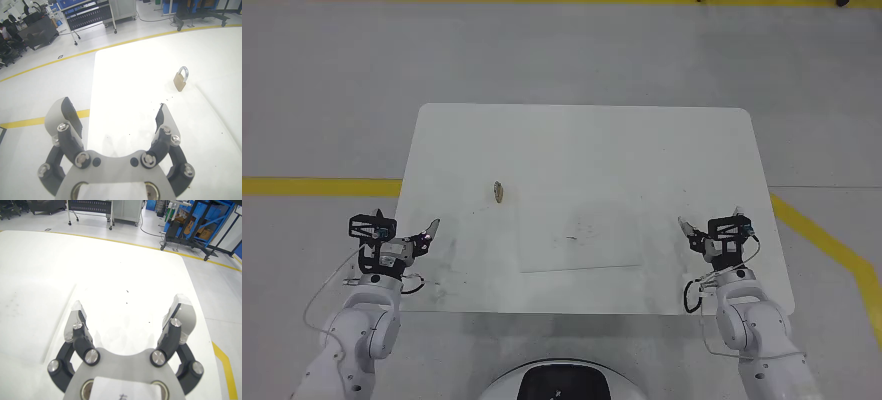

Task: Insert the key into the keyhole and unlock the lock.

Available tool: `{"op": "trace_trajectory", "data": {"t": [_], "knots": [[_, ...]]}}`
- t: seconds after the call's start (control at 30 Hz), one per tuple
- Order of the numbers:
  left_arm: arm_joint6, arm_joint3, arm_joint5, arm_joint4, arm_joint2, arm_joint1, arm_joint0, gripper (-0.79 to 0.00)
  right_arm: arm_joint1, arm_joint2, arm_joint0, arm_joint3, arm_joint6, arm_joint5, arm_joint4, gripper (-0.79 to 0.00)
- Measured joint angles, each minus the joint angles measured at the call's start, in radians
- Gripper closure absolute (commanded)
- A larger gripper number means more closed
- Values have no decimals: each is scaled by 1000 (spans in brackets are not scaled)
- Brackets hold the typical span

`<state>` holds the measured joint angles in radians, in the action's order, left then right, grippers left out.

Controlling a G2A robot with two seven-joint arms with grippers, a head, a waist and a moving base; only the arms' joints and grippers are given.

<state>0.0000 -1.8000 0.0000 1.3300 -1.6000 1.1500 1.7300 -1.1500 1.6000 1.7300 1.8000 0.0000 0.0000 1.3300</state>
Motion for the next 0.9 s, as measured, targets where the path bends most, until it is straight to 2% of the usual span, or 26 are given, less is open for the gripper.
{"op": "trace_trajectory", "data": {"t": [0.13,0.33,0.8,0.9], "knots": [[0,0,0,0,0,0,0,-785,0,-7,-4,4,0,-8,-1,-785],[0,0,0,0,0,0,0,-785,-6,-90,-70,2,57,-86,17,-785],[0,0,0,0,0,0,0,-785,-6,-94,-73,4,65,-84,18,-785],[0,0,0,0,0,0,0,-785,-4,-128,-92,1,79,-160,-20,-785]]}}
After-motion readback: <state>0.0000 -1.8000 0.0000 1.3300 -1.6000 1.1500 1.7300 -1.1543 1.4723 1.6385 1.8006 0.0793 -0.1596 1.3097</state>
